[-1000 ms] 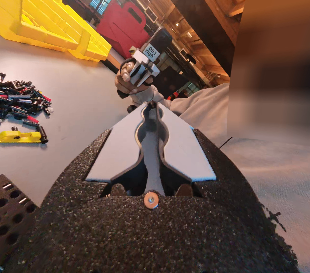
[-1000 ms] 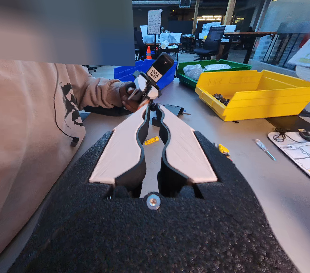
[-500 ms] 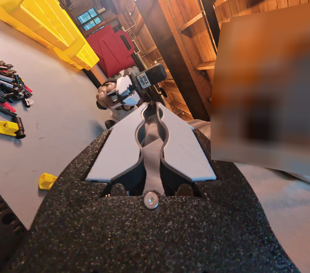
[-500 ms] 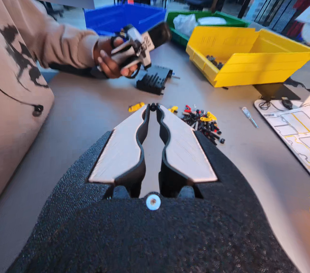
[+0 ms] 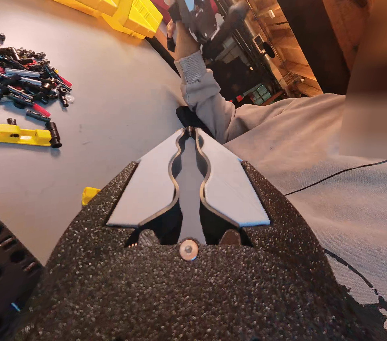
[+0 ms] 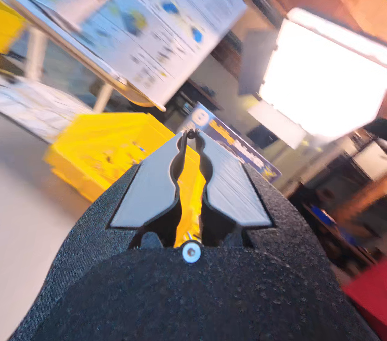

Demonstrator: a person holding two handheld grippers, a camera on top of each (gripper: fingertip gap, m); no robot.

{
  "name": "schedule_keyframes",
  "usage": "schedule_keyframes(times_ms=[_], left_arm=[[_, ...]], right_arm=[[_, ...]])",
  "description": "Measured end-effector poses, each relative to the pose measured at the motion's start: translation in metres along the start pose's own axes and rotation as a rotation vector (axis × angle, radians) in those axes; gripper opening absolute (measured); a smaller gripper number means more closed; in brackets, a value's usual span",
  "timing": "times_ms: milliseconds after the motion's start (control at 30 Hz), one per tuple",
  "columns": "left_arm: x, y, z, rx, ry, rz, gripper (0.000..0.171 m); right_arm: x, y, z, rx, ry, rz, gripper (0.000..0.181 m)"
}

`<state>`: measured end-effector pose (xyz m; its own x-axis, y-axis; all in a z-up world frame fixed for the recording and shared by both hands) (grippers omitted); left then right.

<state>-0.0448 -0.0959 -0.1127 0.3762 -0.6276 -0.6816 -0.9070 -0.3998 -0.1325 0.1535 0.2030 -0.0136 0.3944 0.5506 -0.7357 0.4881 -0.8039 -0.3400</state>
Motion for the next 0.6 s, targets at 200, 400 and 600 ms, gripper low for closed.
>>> schedule_keyframes(times_ms=[200, 400, 600], left_arm=[[0.005, -0.006, 0.0, 0.016, 0.017, 0.024, 0.006], [-0.001, -0.007, -0.004, 0.119, 0.092, -0.077, 0.007], [-0.011, -0.002, -0.002, 0.209, 0.181, -0.208, 0.007]], right_arm=[[0.164, -0.018, -0.054, 0.031, -0.093, 0.632, 0.014], [0.076, -0.015, -0.023, -0.174, -0.227, 0.313, 0.072], [-0.076, 0.069, 0.105, -0.842, -0.256, -0.107, 0.052]])
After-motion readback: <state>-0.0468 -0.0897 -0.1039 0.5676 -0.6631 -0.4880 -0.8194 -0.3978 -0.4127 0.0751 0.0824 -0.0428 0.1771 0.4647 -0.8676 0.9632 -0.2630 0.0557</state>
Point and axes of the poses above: each gripper's, where its closed fingertips meet, y back along the fingers, x out of its underside, z = x × y across the jaws, the point moved 4 cm from there along y, back along the fingers, and after that the axes turned 11 degrees about x, right-handed, at the moved point
